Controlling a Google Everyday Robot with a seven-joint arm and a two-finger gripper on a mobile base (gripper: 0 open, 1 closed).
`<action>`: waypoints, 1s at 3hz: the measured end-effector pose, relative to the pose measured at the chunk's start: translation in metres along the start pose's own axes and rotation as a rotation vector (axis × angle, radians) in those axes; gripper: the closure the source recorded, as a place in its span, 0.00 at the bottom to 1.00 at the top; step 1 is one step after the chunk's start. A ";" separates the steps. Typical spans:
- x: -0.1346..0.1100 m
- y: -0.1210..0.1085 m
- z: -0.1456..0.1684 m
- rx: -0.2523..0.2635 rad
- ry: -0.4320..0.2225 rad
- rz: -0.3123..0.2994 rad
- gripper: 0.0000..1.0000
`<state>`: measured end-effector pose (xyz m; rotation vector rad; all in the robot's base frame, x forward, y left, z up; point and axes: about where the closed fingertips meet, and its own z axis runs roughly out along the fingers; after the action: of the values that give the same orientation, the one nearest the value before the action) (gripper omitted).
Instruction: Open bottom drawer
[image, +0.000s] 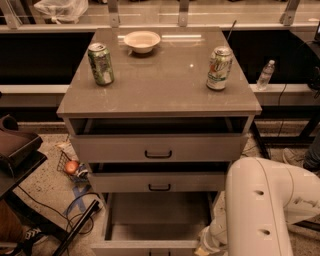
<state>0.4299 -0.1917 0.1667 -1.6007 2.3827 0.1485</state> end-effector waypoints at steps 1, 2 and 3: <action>0.017 0.018 -0.009 -0.038 0.038 0.009 1.00; 0.017 0.019 -0.009 -0.038 0.038 0.009 1.00; 0.017 0.020 -0.008 -0.040 0.038 0.010 0.82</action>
Offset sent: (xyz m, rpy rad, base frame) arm -0.2202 -0.0895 0.0390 -0.1850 0.4650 0.0573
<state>0.4045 -0.2012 0.1685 -1.6242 2.4314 0.1699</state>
